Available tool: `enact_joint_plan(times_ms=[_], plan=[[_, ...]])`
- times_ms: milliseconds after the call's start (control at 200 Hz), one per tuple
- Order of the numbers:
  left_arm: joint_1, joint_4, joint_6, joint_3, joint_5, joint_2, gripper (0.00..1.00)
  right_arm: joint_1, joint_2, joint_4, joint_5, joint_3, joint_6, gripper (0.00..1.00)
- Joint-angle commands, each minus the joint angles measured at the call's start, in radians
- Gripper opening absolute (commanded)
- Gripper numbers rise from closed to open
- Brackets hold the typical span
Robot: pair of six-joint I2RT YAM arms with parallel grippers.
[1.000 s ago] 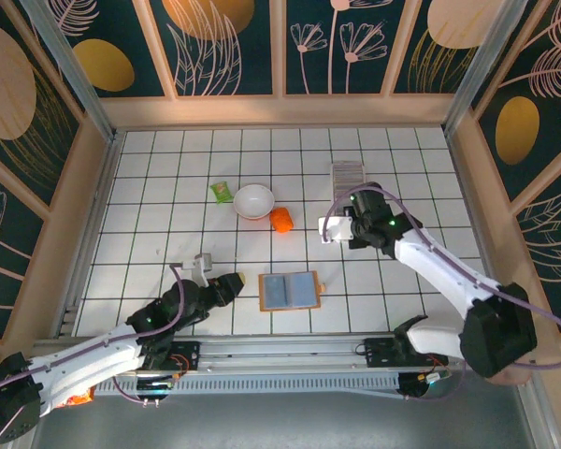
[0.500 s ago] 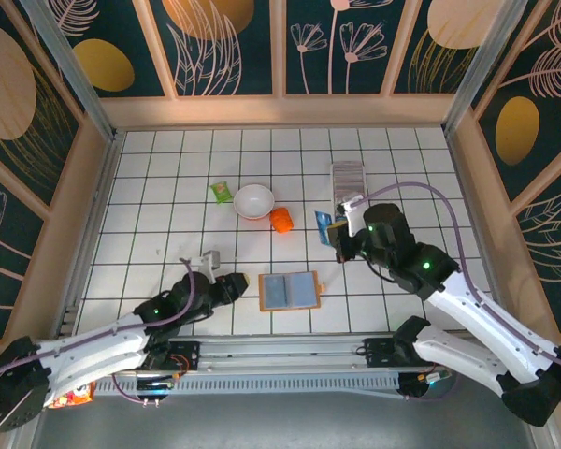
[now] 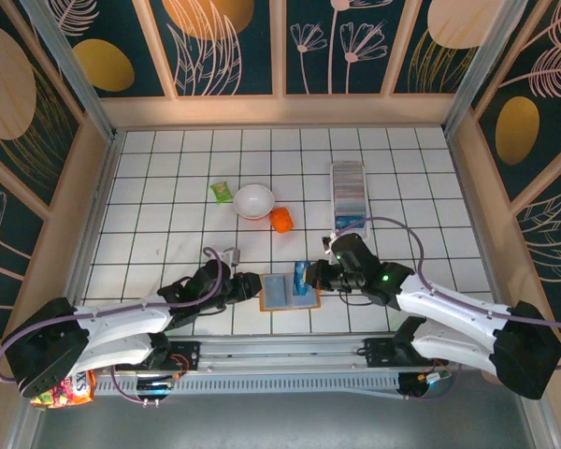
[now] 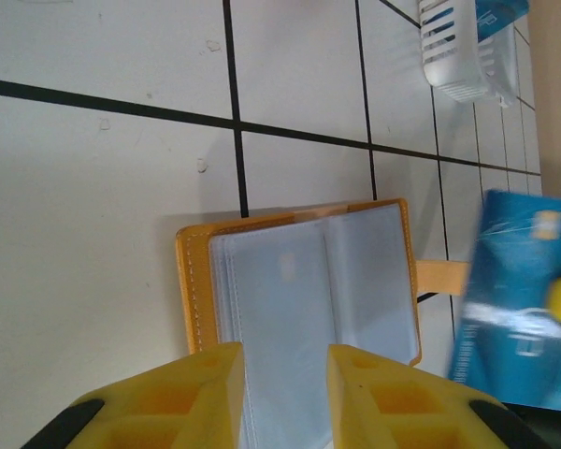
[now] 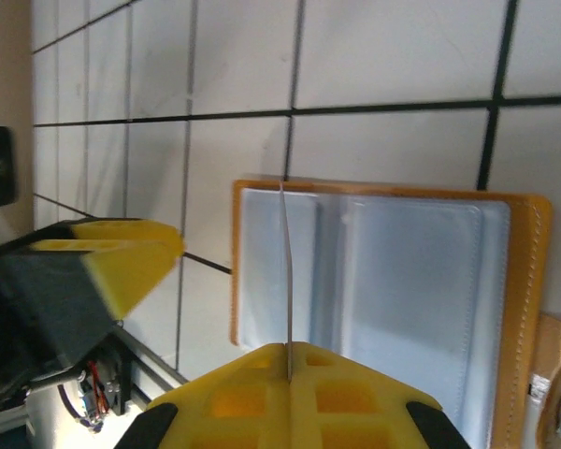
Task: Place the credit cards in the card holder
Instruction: Insert the credit card into the card slot.
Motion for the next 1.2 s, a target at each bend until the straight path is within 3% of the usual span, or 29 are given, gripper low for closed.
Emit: enact_joint_plan(times_ms=[0,310,1196], plan=[[-0.005,-0.063,0.014,0.005,0.003,-0.011,0.29,0.029,0.045,0.121,0.009,-0.023,0.065,0.0],[-0.01,-0.066,0.023,0.003,0.028,0.001,0.31,0.054,0.157,0.177,0.012,-0.007,0.071,0.0],[-0.025,-0.006,0.015,-0.009,0.063,0.091,0.28,0.065,0.212,0.212,0.009,-0.058,0.101,0.0]])
